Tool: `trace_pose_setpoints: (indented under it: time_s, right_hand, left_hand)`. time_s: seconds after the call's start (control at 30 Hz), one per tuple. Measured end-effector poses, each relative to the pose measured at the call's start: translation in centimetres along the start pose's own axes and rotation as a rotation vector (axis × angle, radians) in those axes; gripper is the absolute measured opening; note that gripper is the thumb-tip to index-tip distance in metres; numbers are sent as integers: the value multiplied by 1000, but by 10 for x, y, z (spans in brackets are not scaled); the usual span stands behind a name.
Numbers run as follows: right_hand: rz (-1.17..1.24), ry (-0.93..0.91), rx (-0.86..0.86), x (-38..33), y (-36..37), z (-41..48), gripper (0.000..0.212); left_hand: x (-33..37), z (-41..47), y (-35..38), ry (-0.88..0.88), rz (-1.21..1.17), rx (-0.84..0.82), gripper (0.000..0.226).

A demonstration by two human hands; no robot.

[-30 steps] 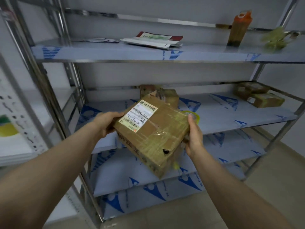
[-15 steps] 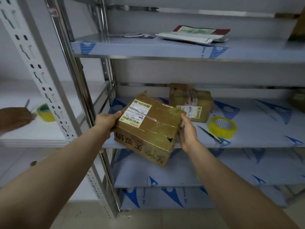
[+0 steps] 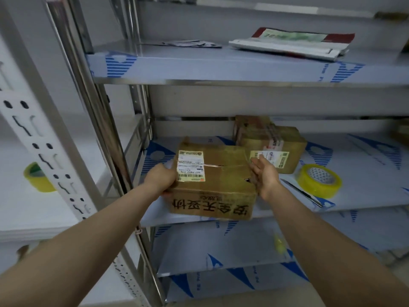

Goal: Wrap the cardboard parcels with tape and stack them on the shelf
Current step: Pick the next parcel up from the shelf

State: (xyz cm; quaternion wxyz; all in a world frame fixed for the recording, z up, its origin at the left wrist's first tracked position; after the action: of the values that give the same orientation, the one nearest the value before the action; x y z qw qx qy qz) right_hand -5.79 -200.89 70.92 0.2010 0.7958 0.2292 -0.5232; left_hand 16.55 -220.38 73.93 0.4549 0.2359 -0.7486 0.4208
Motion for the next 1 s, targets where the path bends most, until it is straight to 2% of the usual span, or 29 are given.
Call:
trace_pose_setpoints:
  time_s: [0.07,0.1,0.17,0.23,0.33,0.4,0.47,0.53,0.6,0.67,0.73,0.83,0.93,1.0]
  right_hand:
    - [13,-32,-1,-4,-3,7,53]
    - [24,-48,9,-5,-5,9,51]
    - [17,-72,45,-6,-11,8,44]
    - [-49,-112,93,-5,-21,3,34]
    - [-125,-148,120,-4,-34,-7,23]
    - [-159,-145,127,-3,-43,-16,20]
    - [-227,-146,140,-2,-51,-25,23]
    - [-288,-158,118,1,-52,-32,27]
    - [-315,-194,82,2,-48,-36,28]
    - [-335,-237,51,3,-43,-40,29]
    - [-364,-304,18,2,-39,-43,37]
    - [-456,-418,-22,-1,-33,-48,53]
    - [-647,-513,-14,-5,-26,-53,41]
    - [-809,-576,4,-8,-22,-57,40]
  left_hand:
    - [9,6,1,22,200,-18,25]
    - [16,7,2,44,328,-5,29]
    - [40,3,3,197,539,113,51]
    - [69,-11,19,450,464,140,55]
    - [94,-32,69,639,284,-141,40]
    - [100,-43,98,664,261,-259,35]
    - [104,-53,122,688,274,-329,42]
    - [103,-58,141,700,356,-397,63]
    - [94,-58,155,678,494,-459,93]
    - [82,-61,164,698,672,-477,109]
    - [73,-64,170,763,804,-443,109]
    - [71,-66,173,813,833,-390,100]
    - [71,-66,173,819,832,-387,95]
    - [70,-66,174,820,835,-387,95]
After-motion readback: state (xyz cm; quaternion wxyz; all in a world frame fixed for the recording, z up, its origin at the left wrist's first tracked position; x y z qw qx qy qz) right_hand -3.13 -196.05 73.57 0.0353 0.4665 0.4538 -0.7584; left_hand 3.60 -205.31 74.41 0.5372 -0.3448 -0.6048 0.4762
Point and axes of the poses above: each hand's wrist, its own z-axis towards the middle knuckle, its own y-axis out of the palm, x = y × z, the point moved 9 cm from there along z, towards the middle knuckle, and after that the axes turned 14 degrees about -z, right-handed, at the moved point
